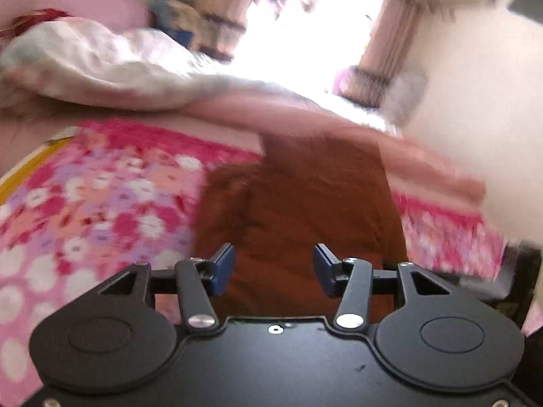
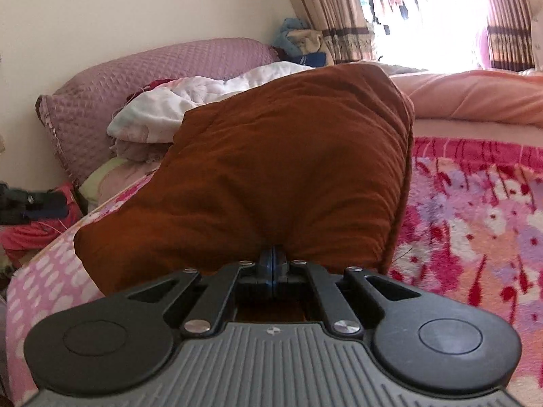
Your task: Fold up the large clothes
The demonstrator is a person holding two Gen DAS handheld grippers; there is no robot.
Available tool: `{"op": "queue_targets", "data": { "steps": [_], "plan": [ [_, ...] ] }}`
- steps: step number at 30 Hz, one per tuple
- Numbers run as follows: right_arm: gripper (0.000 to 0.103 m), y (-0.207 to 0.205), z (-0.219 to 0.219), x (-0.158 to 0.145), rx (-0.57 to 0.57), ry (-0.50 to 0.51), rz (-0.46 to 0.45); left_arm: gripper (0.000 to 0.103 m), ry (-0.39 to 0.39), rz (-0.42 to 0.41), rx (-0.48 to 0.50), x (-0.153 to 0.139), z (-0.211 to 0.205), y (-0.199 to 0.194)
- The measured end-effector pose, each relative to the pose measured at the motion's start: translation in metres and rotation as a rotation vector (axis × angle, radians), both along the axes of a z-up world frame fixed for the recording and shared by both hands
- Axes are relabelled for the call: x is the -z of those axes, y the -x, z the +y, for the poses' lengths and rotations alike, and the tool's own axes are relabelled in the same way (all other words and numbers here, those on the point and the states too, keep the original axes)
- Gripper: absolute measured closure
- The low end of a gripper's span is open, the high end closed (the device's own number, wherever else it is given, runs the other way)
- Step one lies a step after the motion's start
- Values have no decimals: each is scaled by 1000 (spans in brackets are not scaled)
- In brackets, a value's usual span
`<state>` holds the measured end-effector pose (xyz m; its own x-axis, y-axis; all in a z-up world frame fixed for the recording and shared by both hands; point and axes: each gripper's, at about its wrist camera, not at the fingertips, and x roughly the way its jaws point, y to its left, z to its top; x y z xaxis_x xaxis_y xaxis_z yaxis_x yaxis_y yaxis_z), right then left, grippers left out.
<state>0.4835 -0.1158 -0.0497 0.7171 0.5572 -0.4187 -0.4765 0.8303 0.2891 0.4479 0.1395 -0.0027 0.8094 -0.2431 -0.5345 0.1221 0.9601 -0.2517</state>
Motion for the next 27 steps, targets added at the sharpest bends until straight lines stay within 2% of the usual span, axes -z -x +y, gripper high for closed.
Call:
{"op": "queue_targets", "data": {
  "steps": [2, 4, 6, 8, 11, 12, 14, 17, 20, 23, 25, 27],
  "plan": [
    [101, 3, 0, -1, 1, 4, 2, 53, -14, 86, 11, 18, -12, -31],
    [101, 3, 1, -3, 2, 14, 7, 53, -69, 141, 10, 37, -19, -52],
    [101, 4, 0, -6, -3, 26, 9, 51, -86, 162, 10, 45, -20, -63],
    [101, 5, -4, -13, -13, 21, 3, 50, -71, 167, 11, 46, -18, -67],
    [101, 1, -21, -32, -8, -76, -41, 46, -73, 155, 25, 48, -15, -69],
    [100, -6, -27, -40, 26, -102, -68, 46, -69, 152, 27, 49, -14, -69],
    [100, -27, -32, -48, 87, -81, -83, 45, -55, 153, 27, 50, -12, -70],
    [97, -75, -35, -46, 126, -65, -14, 45, -34, 149, 31, 51, -9, -73],
    [98, -117, -27, -32, 130, -22, 84, 43, -25, 147, 38, 53, -5, -77],
    [99, -139, -7, -6, 118, 74, 150, 42, -3, 171, 44, 41, 0, -81],
    [99, -143, -1, 2, 122, 82, 146, 48, 25, 184, 41, 23, 6, -85],
    [99, -149, 1, 1, 112, 88, 160, 48, 43, 140, 59, -5, 7, -88]
  ]
}}
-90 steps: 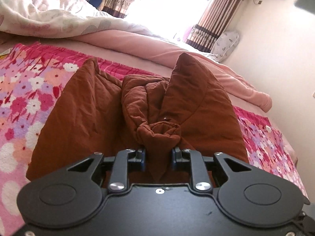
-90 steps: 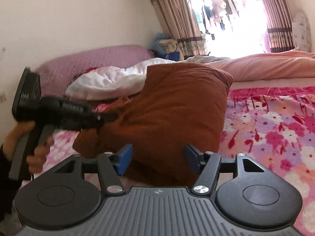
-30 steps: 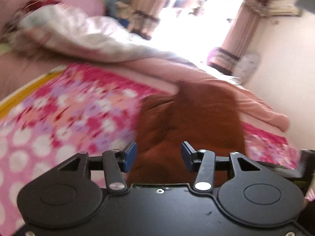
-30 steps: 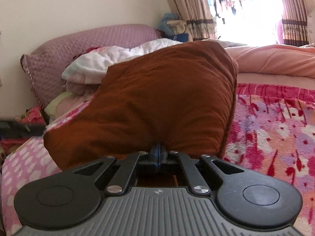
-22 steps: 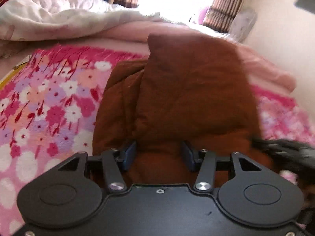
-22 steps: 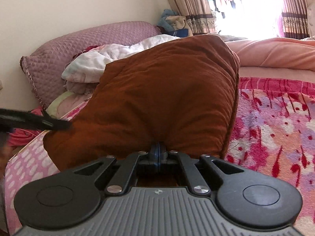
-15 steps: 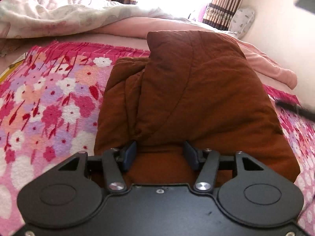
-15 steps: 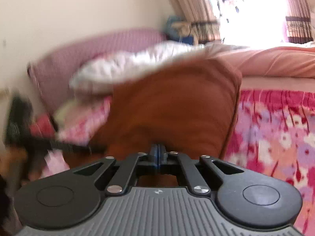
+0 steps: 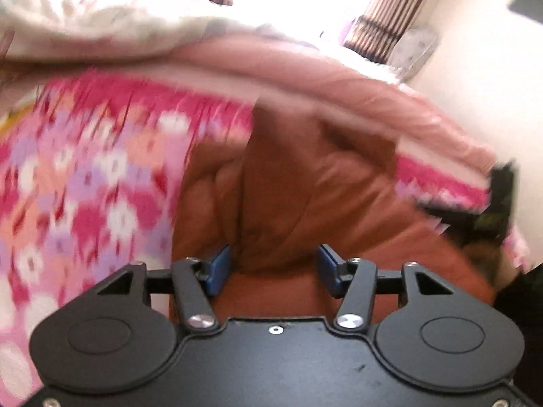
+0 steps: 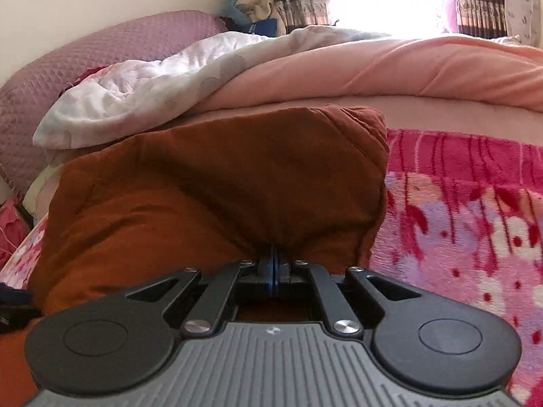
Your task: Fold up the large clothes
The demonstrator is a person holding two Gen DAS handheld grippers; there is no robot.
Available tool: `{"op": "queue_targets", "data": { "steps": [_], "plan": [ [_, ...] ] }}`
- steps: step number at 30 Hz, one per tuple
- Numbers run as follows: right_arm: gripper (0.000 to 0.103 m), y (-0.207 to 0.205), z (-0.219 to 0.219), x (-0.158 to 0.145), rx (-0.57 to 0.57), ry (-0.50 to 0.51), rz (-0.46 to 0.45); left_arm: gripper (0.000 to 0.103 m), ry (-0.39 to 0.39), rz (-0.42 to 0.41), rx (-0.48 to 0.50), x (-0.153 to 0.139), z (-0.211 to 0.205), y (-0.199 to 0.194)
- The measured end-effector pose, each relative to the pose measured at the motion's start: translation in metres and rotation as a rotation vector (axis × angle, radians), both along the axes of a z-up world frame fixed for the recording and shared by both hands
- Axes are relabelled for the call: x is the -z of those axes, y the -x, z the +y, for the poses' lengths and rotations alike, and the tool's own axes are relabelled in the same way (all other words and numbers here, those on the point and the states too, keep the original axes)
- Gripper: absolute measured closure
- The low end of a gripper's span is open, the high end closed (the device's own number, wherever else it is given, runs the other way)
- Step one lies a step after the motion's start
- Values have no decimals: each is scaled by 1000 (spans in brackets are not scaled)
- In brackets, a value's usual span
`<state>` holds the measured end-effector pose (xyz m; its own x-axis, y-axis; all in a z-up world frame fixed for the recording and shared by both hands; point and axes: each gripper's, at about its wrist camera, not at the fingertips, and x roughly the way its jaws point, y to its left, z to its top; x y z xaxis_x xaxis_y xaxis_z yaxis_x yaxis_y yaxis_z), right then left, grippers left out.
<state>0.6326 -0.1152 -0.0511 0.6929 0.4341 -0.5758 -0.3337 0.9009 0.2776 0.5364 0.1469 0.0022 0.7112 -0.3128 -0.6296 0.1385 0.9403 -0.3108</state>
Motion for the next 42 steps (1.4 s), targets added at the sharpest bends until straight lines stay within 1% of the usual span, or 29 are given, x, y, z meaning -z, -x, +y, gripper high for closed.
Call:
{"op": "queue_targets", "data": {
  "steps": [2, 3, 5, 6, 7, 8, 10, 11, 13, 16, 19, 21, 23, 24, 26, 30, 32, 34, 35, 36, 38, 40, 41, 42],
  "plan": [
    [99, -4, 0, -2, -17, 10, 10, 47, 13, -36, 33, -24, -6, -11],
    [99, -5, 1, -2, -22, 15, 10, 44, 8, -37, 47, -31, -11, -22],
    [98, -3, 3, -6, -26, 33, -4, 44, -33, -11, 57, -33, -22, -53],
    [98, 1, 3, -9, -22, 38, -16, 45, -58, 28, 43, -26, -26, -73],
    [98, 4, 4, -16, -19, 42, -32, 46, -66, 72, 15, -17, -25, -90],
    [97, 9, 0, -20, -10, 33, -50, 43, -59, 113, -1, -7, -21, -104],
    [97, 24, -14, -29, -12, -26, -78, 42, 19, 174, -1, 16, -10, -123],
    [97, 32, -21, -33, -25, -60, -78, 40, 27, 183, -2, 24, -8, -125],
    [96, 53, -31, -40, -68, -107, -98, 38, 33, 172, 2, 37, -6, -124],
    [96, 81, -32, -44, -160, -143, -75, 37, 45, 149, 7, 46, -2, -119],
    [96, 104, -24, -42, -203, -118, -47, 37, 24, 128, 5, 47, -5, -112],
    [96, 109, -15, -34, -192, -64, -9, 37, -12, 117, -4, 46, -16, -111],
    [98, 106, -2, -18, -177, -1, 4, 38, -60, 87, -18, 40, -24, -104],
    [100, 105, 0, -11, -157, -6, 8, 39, -72, 77, -30, 34, -26, -96],
    [100, 108, -4, -12, -131, -51, 17, 41, -66, 52, -37, 22, -23, -80],
    [98, 127, -12, -24, -122, -51, -39, 43, -62, 20, -22, -1, -9, -36],
    [89, 137, -20, -34, -109, -75, -59, 43, -47, 14, -31, -6, 4, -12],
    [59, 145, -29, -44, -92, -112, -75, 43, -71, 5, -43, -6, 15, 9],
    [55, 149, -33, -46, -86, -127, -76, 43, -103, 5, -56, -6, 19, 20],
    [53, 154, -37, -48, -79, -140, -76, 43, -123, 0, -66, -6, 22, 31],
    [53, 157, -45, -47, -76, -165, -55, 42, -149, 1, -85, 1, 29, 44],
    [52, 159, -51, -42, -69, -182, -36, 42, -162, 8, -109, 10, 34, 46],
    [49, 155, -53, -39, -48, -185, -26, 41, -145, 23, -111, 16, 37, 44],
    [43, 151, -56, -35, -18, -194, -12, 41, -116, 38, -111, 23, 39, 41]
  ]
}}
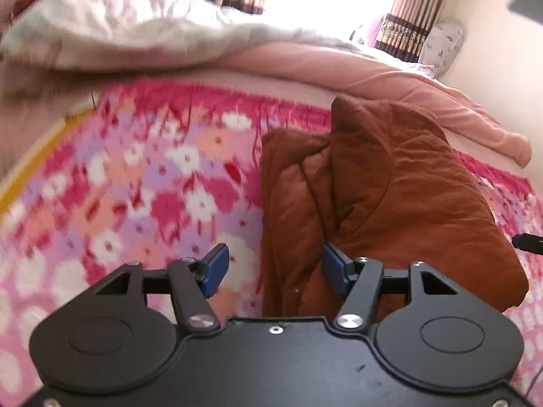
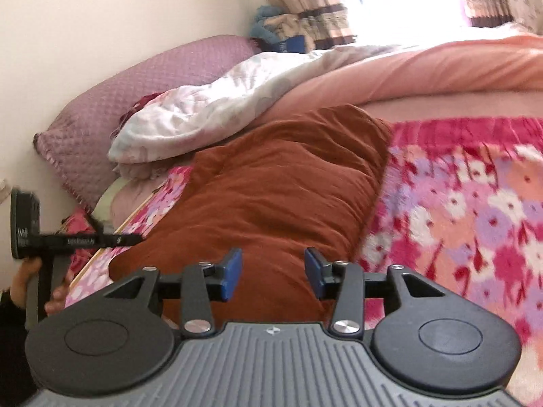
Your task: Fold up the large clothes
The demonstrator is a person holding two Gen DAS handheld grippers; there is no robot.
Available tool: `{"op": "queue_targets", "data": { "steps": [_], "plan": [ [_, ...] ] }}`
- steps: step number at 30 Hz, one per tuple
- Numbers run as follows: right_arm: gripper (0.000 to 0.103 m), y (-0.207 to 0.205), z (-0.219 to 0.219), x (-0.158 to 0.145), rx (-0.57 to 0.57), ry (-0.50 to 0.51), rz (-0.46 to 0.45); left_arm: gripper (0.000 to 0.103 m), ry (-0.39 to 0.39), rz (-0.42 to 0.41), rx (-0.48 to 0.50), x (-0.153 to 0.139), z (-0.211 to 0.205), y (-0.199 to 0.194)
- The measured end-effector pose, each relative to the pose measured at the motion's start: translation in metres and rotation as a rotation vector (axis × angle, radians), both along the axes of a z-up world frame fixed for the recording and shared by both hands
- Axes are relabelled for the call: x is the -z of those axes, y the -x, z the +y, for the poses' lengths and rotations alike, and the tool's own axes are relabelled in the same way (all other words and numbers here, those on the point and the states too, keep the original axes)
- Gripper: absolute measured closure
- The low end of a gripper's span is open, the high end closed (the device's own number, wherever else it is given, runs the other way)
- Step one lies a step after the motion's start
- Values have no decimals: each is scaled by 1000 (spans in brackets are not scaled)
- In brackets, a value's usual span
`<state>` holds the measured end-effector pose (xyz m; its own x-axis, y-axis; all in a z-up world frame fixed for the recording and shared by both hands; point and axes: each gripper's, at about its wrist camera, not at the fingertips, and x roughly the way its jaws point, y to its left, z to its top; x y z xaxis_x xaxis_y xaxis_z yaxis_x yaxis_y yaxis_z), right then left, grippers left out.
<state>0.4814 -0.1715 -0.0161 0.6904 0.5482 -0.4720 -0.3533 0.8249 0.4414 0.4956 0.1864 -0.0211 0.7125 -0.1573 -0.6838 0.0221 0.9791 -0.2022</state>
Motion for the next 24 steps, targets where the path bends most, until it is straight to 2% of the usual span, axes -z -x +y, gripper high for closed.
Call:
{"op": "queue_targets", "data": {
  "steps": [1, 5, 8, 10, 13, 16, 20, 22, 23, 24],
  "plan": [
    [37, -6, -4, 4, 32, -26, 23, 41, 19, 5, 0, 4, 1, -2],
    [31, -28, -18, 25, 67, -169, 143, 41, 75, 7, -7, 17, 7, -8],
    [23, -40, -14, 37, 48, -209, 194, 40, 95, 14, 1, 19, 7, -12],
    [10, -46, -9, 43, 50, -212, 200, 39, 106, 24, 5, 22, 7, -18],
    [3, -54, -4, 52, 37, -240, 224, 38, 116, 28, 7, 28, 7, -22],
    [0, -64, 0, 59, 31, -249, 245, 36, 138, 34, 16, 34, 9, -28],
    [0, -74, 4, 68, 5, -281, 269, 35, 242, 68, 30, 47, 18, -39],
    [0, -74, 9, 66, -7, -259, 248, 40, 293, 71, 50, 52, 19, -42],
    [2, -72, 11, 62, -15, -244, 231, 56, 328, 73, 59, 55, 20, -43],
    [11, -70, 12, 60, -19, -234, 217, 75, 387, 83, 82, 58, 20, -45]
  ]
}}
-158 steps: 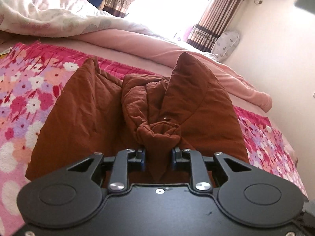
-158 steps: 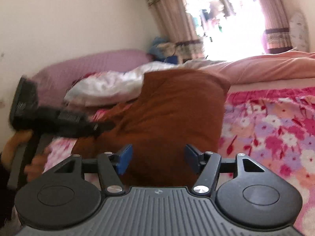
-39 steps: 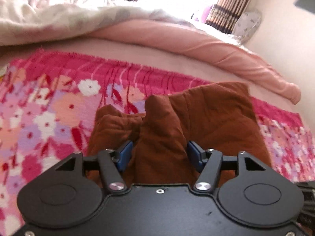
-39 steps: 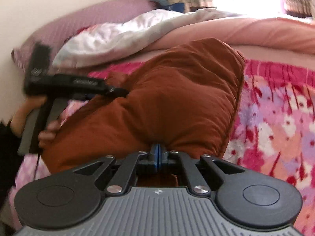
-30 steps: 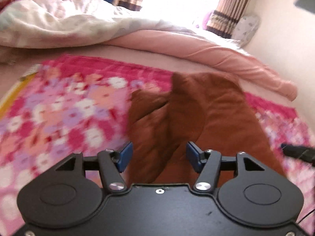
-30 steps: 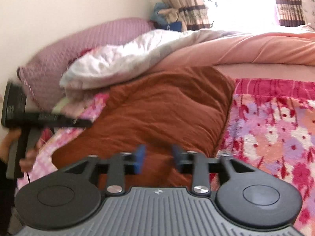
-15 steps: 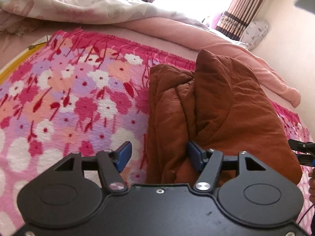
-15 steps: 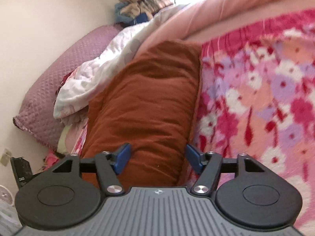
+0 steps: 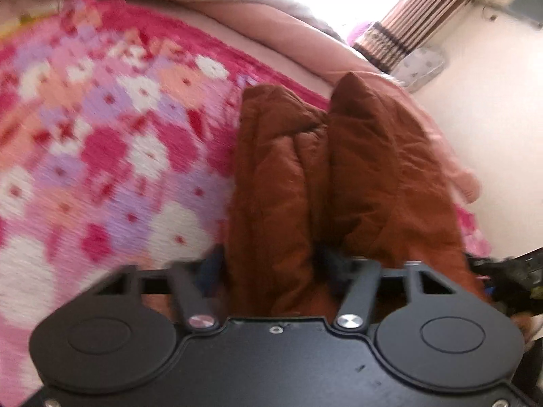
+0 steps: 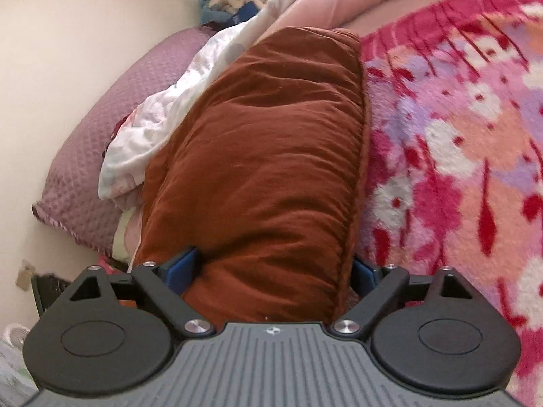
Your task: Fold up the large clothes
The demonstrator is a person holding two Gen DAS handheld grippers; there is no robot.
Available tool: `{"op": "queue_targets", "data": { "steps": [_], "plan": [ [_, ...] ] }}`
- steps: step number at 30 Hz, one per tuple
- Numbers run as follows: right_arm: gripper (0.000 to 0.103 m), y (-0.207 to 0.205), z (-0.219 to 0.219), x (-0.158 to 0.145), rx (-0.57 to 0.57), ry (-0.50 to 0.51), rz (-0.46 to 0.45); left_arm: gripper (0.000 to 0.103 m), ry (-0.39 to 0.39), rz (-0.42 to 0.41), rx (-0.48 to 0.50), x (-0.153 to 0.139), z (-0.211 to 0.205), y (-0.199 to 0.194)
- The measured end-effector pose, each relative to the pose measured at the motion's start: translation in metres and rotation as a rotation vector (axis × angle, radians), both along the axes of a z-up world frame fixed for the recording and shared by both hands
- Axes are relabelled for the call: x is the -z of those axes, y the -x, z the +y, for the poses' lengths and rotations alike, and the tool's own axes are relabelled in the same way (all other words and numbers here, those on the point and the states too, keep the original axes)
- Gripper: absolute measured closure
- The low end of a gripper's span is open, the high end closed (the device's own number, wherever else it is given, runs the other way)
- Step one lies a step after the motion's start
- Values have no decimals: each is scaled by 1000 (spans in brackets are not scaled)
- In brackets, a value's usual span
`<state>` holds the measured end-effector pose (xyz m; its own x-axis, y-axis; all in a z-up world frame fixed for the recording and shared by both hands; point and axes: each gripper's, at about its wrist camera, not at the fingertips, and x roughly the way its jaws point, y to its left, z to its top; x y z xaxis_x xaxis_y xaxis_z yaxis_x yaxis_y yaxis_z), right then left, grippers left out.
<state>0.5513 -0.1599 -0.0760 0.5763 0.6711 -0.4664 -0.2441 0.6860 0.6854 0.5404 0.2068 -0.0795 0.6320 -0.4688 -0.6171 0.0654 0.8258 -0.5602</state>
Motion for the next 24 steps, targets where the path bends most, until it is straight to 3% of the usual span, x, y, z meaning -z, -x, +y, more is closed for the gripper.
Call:
{"op": "queue_targets", "data": {
  "steps": [1, 4, 10, 19, 24],
  "plan": [
    [21, 2, 0, -3, -9, 13, -22, 75, 16, 10, -10, 1, 0, -2],
    [37, 7, -1, -11, -20, 24, -73, 83, 6, 1, 10, -3, -3, -3],
    [48, 21, -2, -29, -18, 15, -169, 88, 21, -84, -7, -25, -8, 13],
    [50, 62, -42, -89, 12, 30, -307, 89, 6, -238, 105, -90, -69, 40],
    [50, 101, -93, -97, 59, 41, -313, 89, 4, -222, 191, -86, -121, 52]
  ]
}}
